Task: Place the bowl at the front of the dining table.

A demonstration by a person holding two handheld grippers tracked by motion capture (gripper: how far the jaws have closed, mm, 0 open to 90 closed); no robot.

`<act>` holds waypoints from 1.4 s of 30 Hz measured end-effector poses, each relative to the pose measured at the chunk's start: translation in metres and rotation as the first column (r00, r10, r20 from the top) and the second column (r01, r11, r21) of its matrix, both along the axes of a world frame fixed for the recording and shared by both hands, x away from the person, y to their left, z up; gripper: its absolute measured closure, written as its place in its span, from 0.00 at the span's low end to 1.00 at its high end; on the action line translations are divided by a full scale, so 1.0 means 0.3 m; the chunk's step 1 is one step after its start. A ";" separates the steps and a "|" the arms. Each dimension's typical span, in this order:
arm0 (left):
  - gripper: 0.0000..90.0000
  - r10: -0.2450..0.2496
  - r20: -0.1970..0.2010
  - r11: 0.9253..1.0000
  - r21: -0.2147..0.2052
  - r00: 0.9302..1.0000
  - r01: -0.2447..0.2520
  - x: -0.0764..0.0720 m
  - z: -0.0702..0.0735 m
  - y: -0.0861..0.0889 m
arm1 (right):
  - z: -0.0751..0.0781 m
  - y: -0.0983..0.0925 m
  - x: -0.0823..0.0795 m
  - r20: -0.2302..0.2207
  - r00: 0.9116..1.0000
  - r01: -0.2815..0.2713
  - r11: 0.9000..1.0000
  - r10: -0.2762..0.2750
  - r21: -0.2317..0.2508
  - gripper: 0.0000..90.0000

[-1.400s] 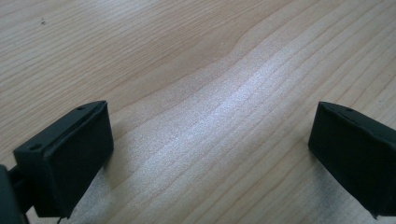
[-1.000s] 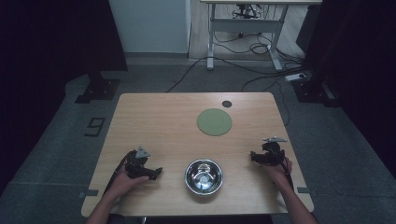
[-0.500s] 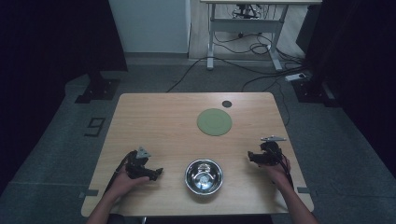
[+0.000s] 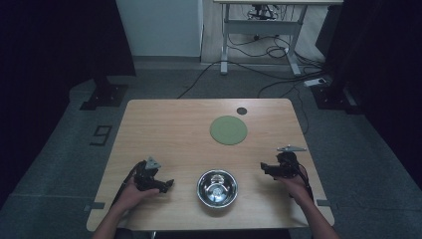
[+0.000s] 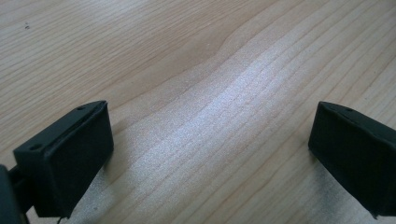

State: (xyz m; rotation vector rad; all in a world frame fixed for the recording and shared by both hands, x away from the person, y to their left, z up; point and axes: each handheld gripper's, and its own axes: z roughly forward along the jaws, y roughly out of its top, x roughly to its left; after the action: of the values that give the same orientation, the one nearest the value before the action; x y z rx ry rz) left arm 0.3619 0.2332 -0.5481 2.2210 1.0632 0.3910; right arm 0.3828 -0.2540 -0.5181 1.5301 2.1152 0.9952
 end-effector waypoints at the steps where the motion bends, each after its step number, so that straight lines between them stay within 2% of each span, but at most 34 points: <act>1: 0.00 0.000 0.000 1.000 0.000 1.000 0.000 0.000 0.000 0.000 | 0.000 0.000 0.000 0.000 1.000 0.000 1.000 0.000 0.000 0.17; 4: 0.00 -0.001 0.000 1.000 0.000 1.000 0.001 0.000 0.000 0.000 | 0.006 0.008 -0.006 -0.002 1.000 -0.010 1.000 0.010 0.006 0.17; 24: 0.00 -0.001 0.000 1.000 0.000 1.000 0.001 0.000 0.000 -0.001 | 0.058 0.079 -0.063 0.062 0.995 -0.078 0.997 0.076 0.024 0.21; 42: 0.00 -0.009 0.000 1.000 0.000 1.000 0.009 -0.001 0.000 -0.003 | 0.075 0.143 -0.093 0.071 0.988 -0.138 0.990 0.136 0.031 0.22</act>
State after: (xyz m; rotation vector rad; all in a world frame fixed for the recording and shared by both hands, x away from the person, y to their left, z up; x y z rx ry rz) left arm 0.3615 0.2323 -0.5480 2.2247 1.0532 0.3877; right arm 0.3549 -0.2111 -0.4957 1.3612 2.1891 1.1218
